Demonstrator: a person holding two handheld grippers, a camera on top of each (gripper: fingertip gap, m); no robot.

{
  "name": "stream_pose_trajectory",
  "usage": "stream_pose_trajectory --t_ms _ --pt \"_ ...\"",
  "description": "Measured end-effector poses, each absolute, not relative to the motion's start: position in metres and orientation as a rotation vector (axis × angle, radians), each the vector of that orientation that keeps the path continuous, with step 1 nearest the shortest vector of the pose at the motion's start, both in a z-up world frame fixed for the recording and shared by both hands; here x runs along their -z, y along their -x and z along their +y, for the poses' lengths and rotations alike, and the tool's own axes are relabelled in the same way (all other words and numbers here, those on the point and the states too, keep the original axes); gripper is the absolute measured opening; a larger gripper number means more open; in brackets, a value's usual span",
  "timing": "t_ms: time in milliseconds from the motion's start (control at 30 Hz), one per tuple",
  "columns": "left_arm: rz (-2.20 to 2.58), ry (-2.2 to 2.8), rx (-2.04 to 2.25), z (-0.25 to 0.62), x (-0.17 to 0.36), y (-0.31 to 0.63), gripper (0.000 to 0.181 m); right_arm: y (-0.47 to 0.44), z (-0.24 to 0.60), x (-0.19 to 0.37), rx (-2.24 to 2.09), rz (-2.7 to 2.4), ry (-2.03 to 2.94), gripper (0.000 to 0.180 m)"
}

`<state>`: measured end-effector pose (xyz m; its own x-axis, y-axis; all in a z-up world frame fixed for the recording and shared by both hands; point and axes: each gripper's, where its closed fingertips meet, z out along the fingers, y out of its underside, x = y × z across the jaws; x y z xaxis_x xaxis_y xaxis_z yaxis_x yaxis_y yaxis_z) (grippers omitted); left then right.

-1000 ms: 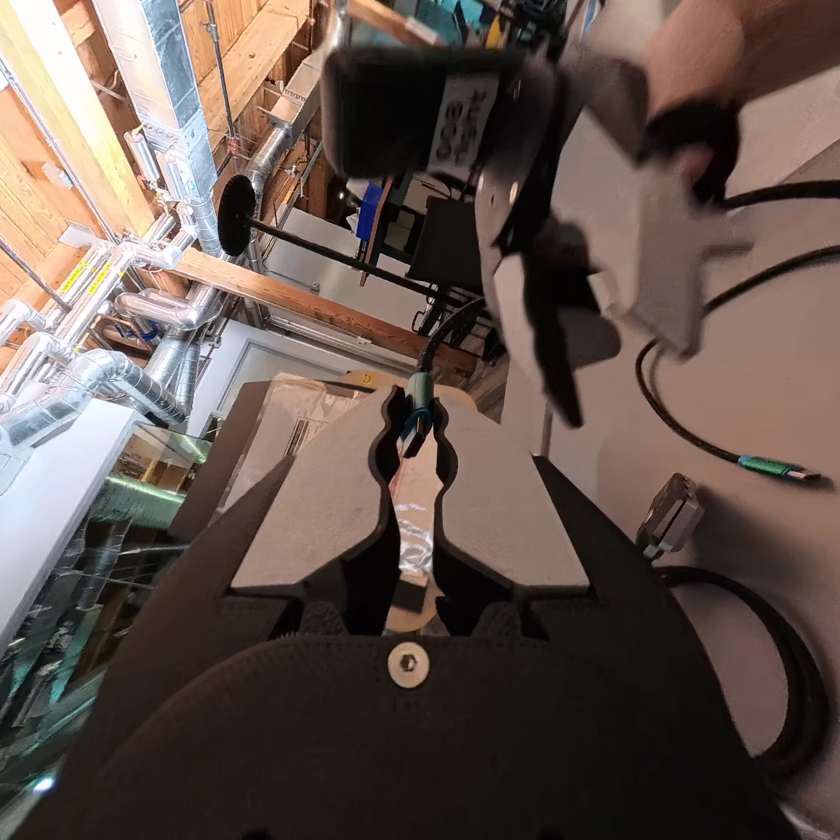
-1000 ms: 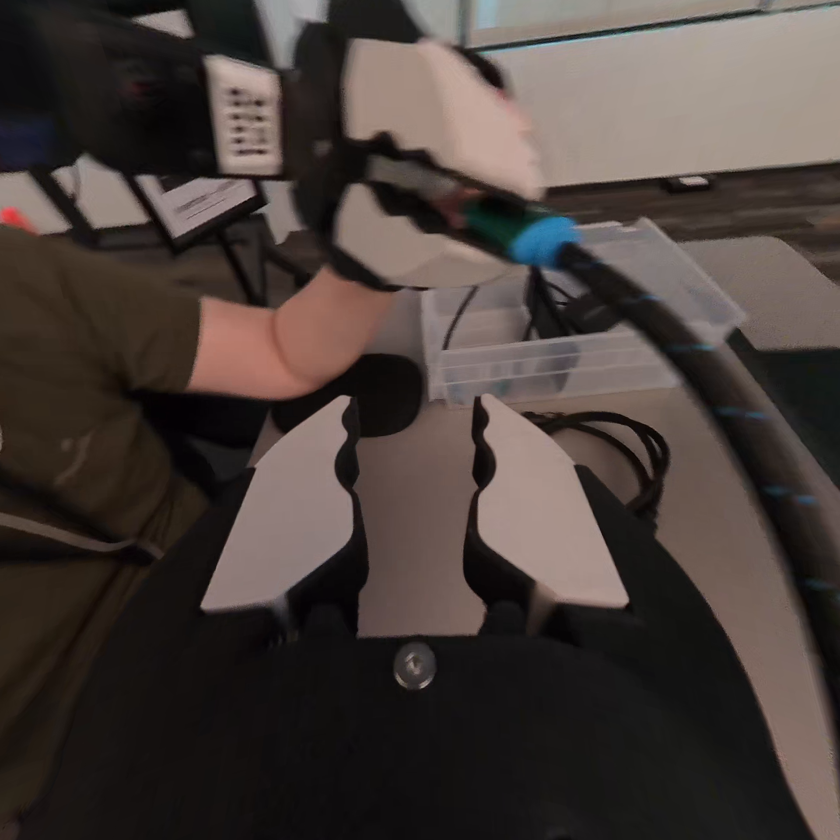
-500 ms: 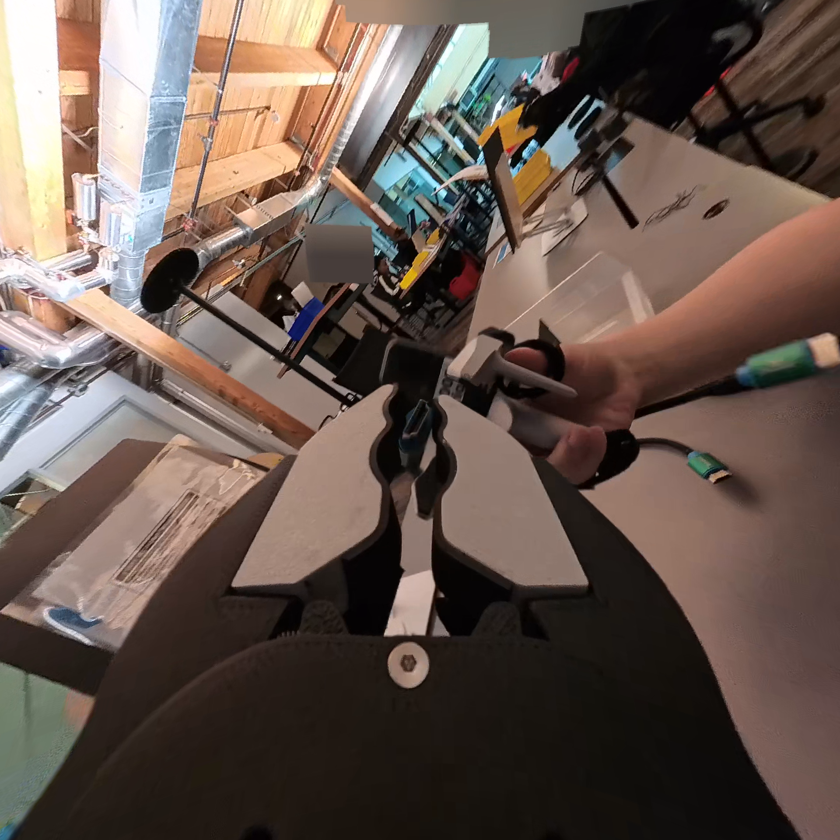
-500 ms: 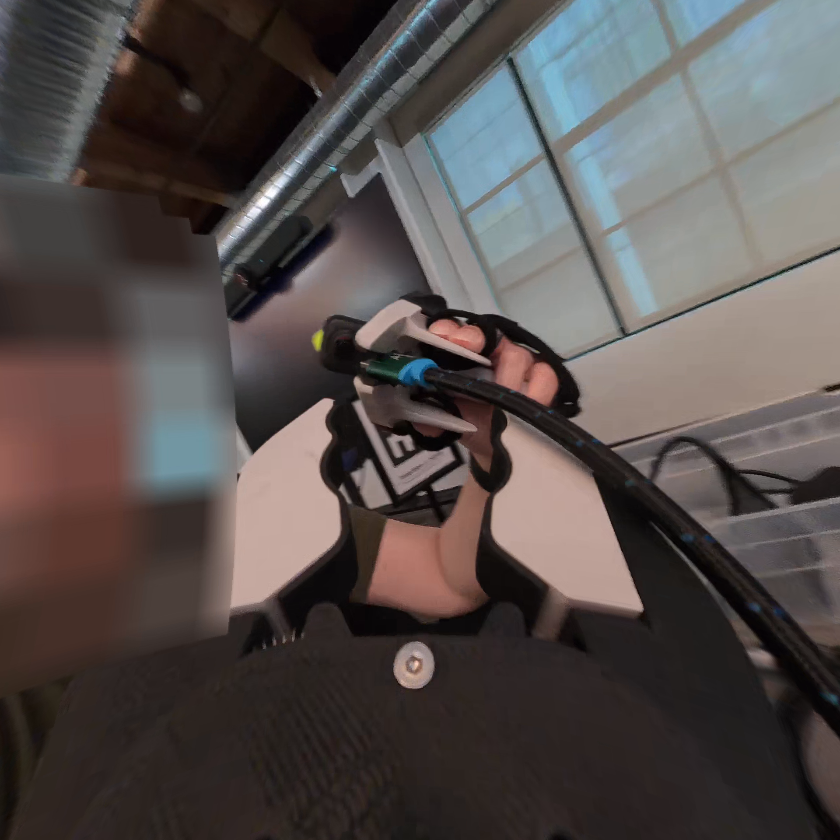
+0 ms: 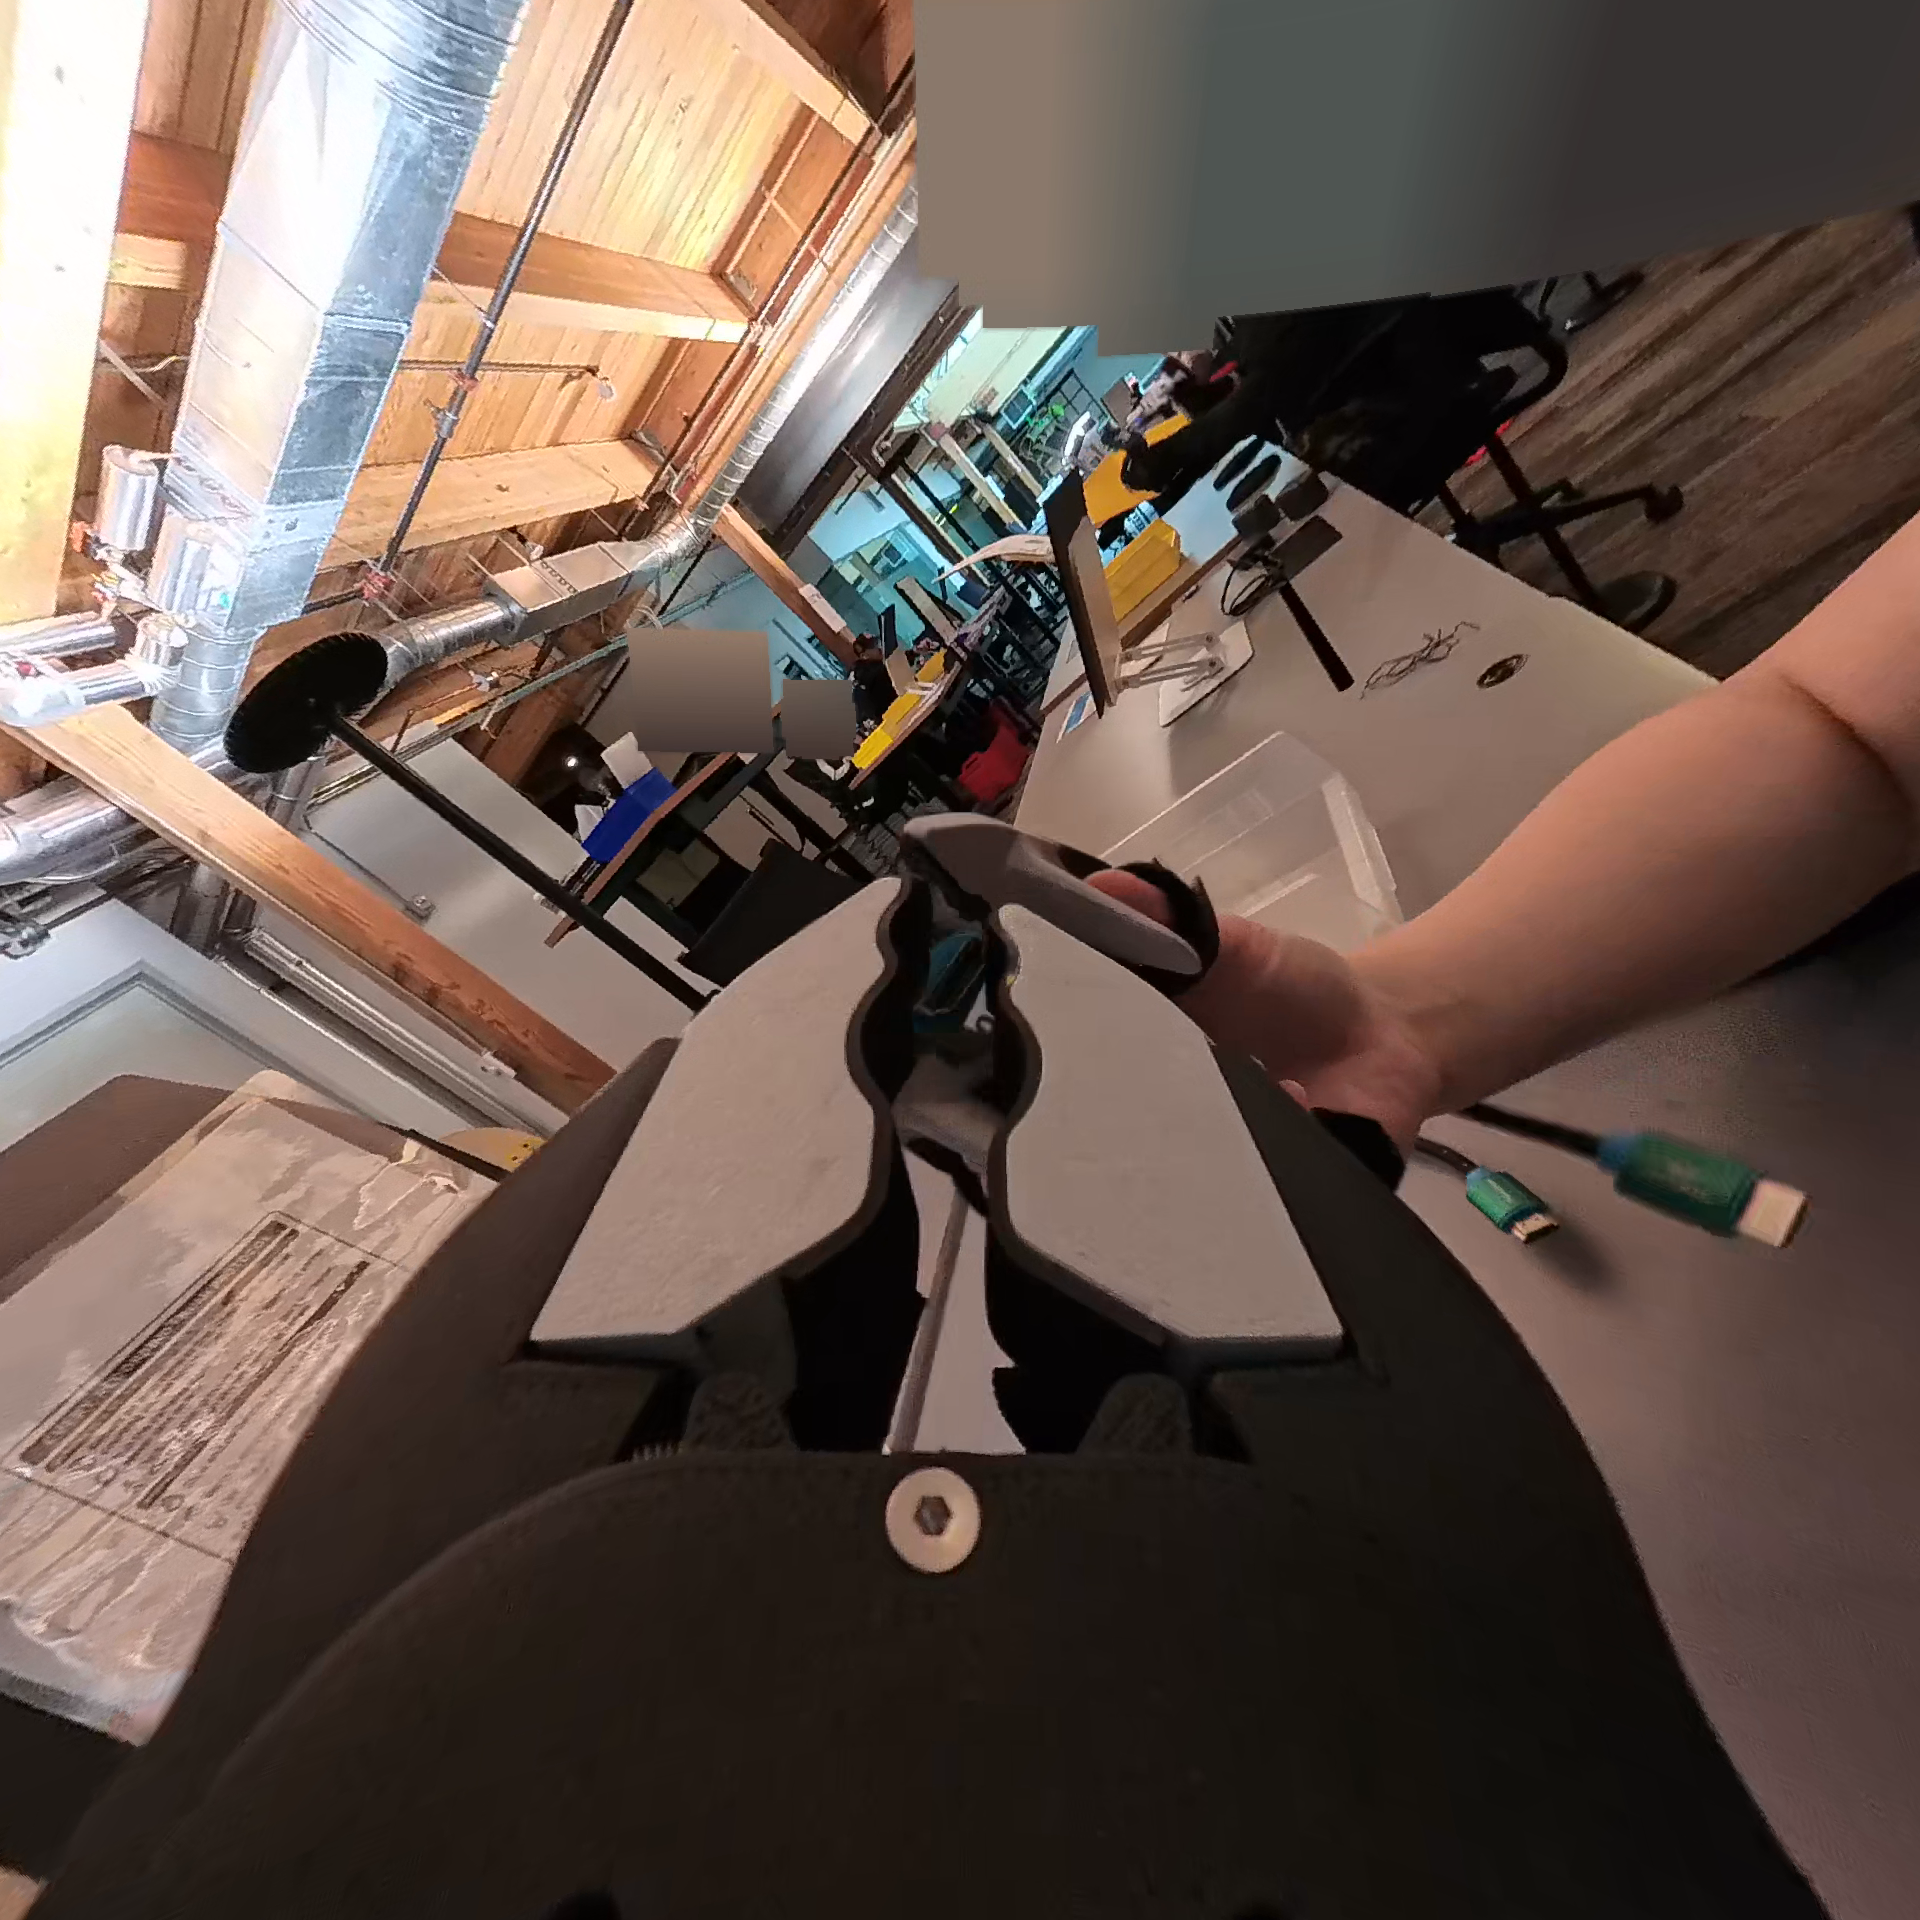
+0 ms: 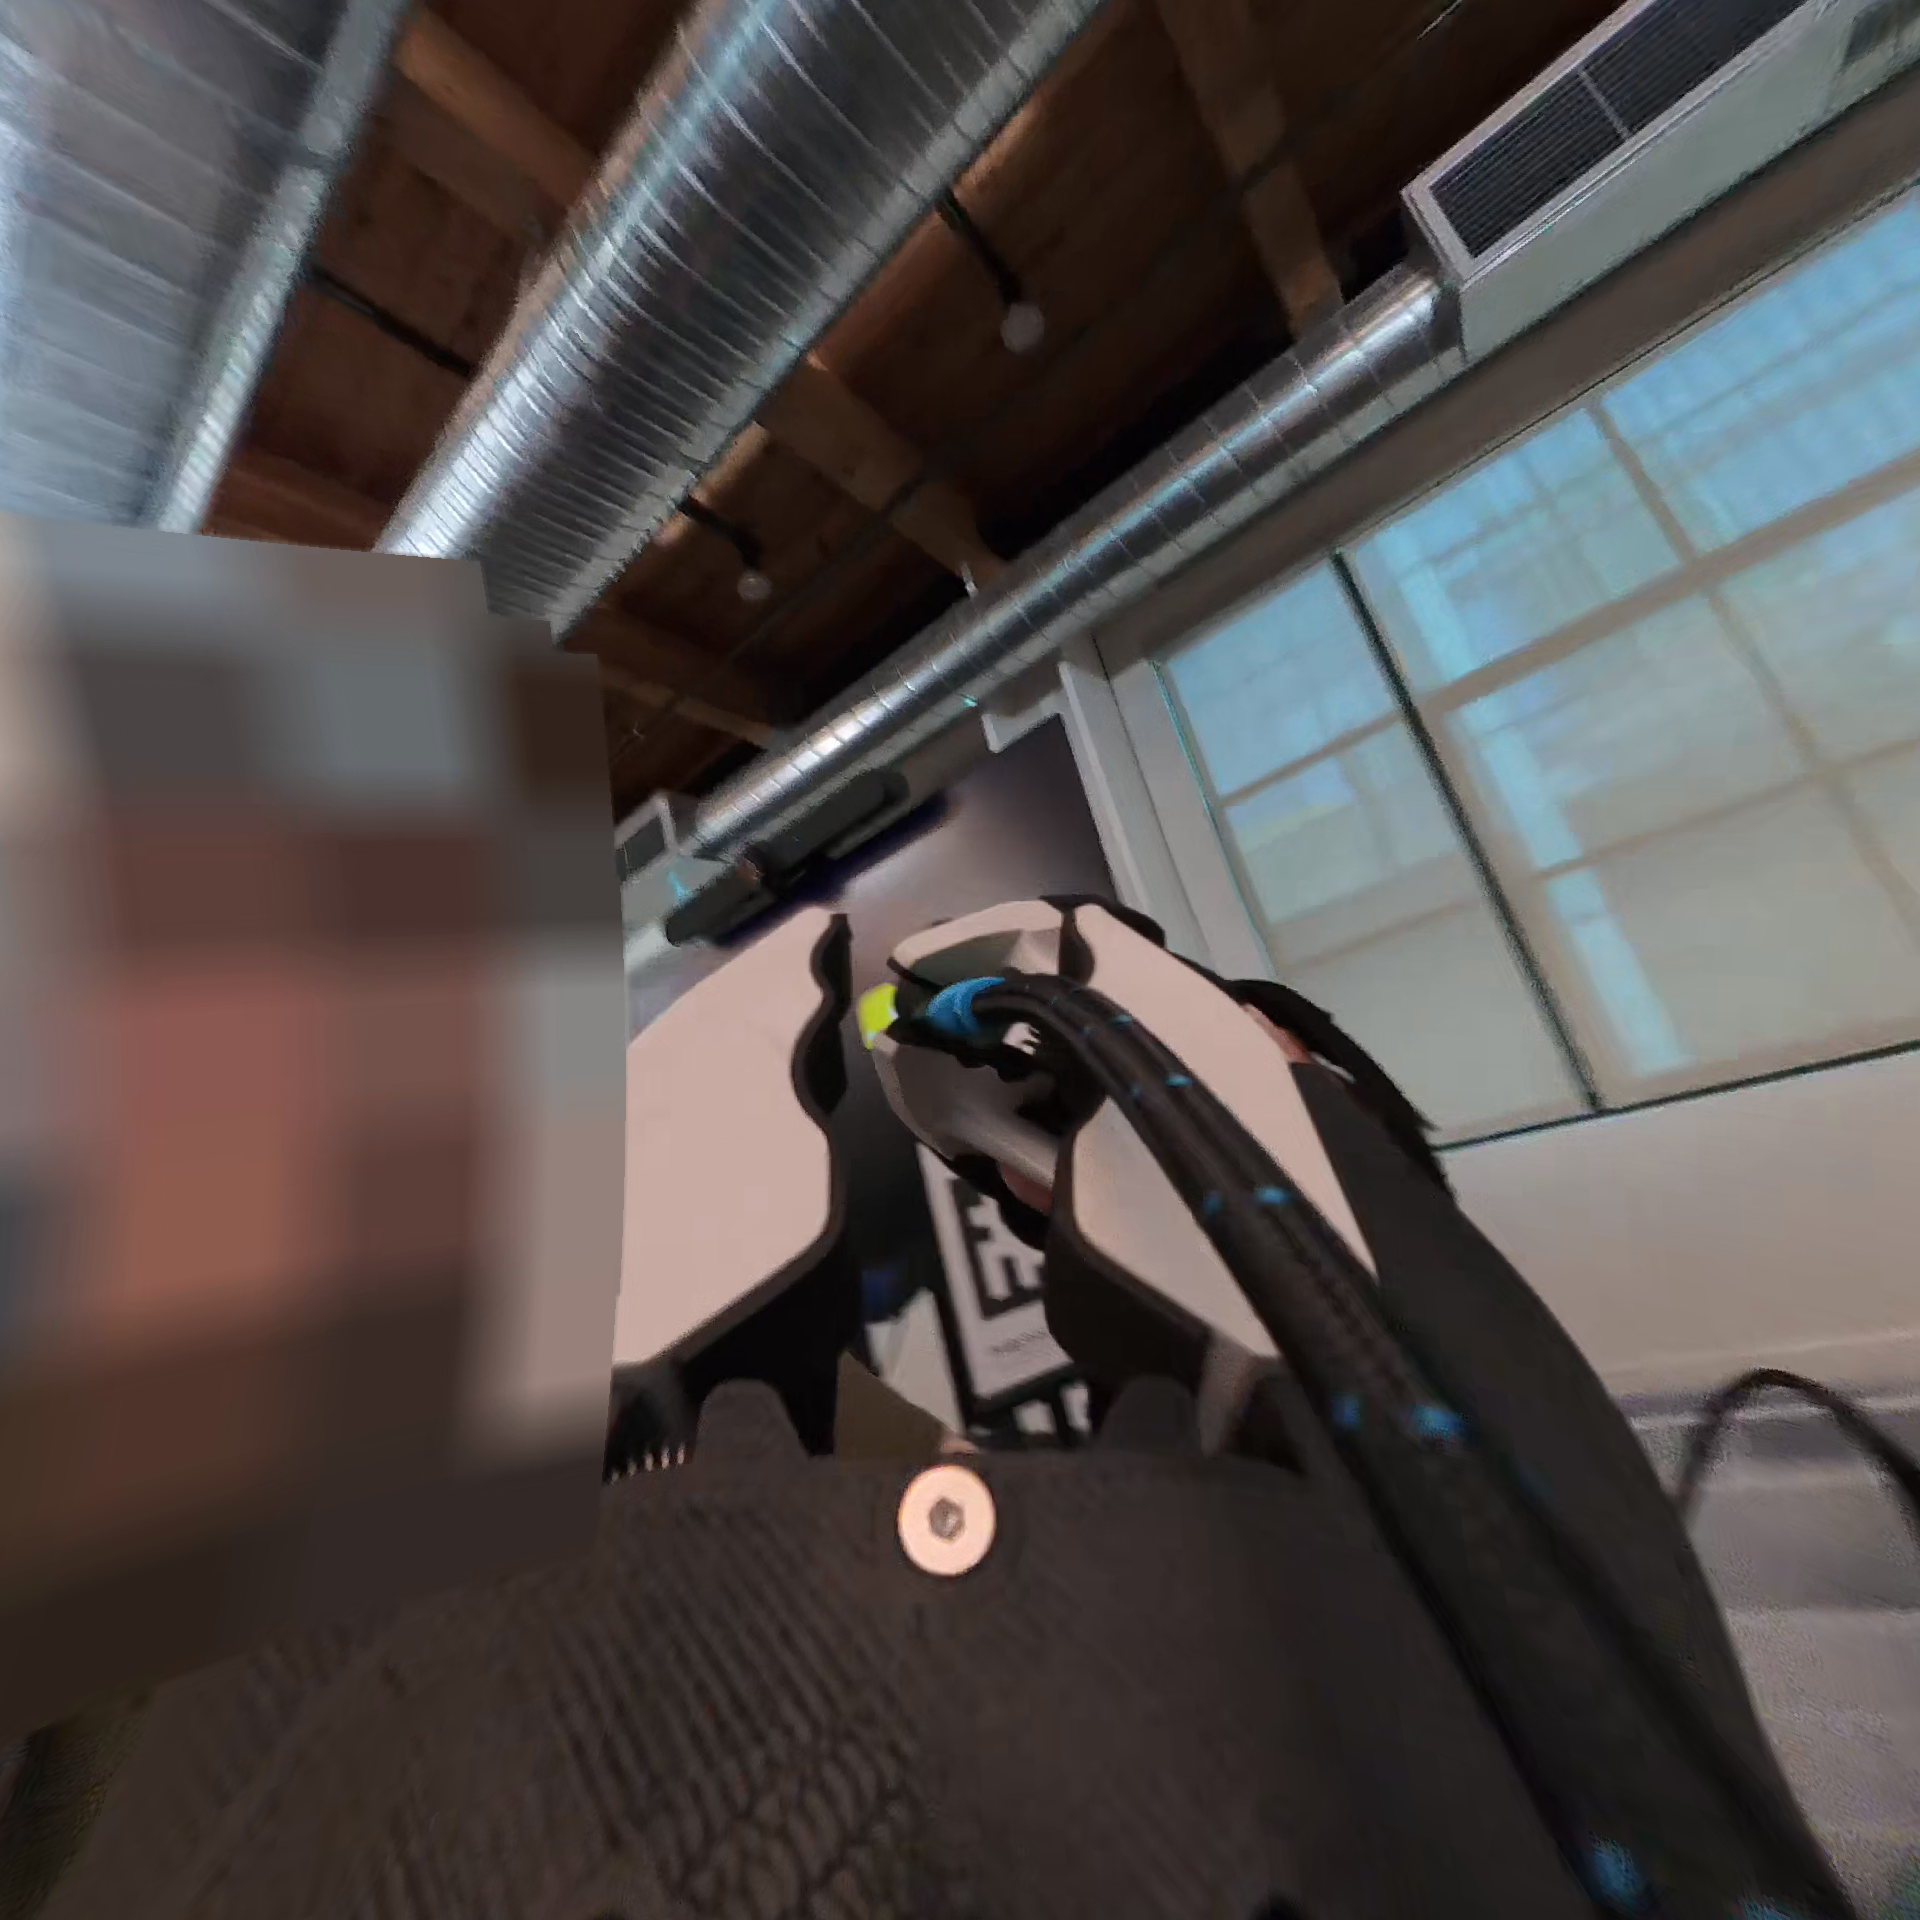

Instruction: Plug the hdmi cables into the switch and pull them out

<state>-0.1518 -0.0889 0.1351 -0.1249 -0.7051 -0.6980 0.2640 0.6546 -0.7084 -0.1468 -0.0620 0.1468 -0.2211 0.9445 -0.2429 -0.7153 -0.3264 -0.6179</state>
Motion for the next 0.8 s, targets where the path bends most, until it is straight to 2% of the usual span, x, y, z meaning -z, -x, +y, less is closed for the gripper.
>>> stream_pose_trajectory --t_ms 33,267,567,600,700,800 --pt "1.473 0.39 0.882 -0.089 -0.135 0.151 0.009 0.148 -0.061 -0.145 -1.716 -0.473 0.741 0.032" --pt "1.462 0.393 0.957 -0.091 -0.139 0.153 0.009 0.152 -0.069 -0.139 -1.359 -0.699 0.859 0.021" --pt "1.512 0.445 1.009 -0.085 -0.131 0.15 0.008 0.151 -0.069 -0.138 -1.065 -0.83 1.032 0.027" --pt "1.518 0.443 1.016 -0.087 -0.13 0.15 0.0 0.152 -0.068 -0.137 -1.008 -0.842 1.047 0.033" --pt "1.551 0.45 1.027 -0.088 -0.124 0.147 0.0 0.163 -0.077 -0.121 -0.815 -1.029 1.073 0.01" --pt "1.524 0.442 1.005 -0.084 -0.126 0.149 0.0 0.163 -0.073 -0.123 -0.776 -1.006 1.103 0.009"
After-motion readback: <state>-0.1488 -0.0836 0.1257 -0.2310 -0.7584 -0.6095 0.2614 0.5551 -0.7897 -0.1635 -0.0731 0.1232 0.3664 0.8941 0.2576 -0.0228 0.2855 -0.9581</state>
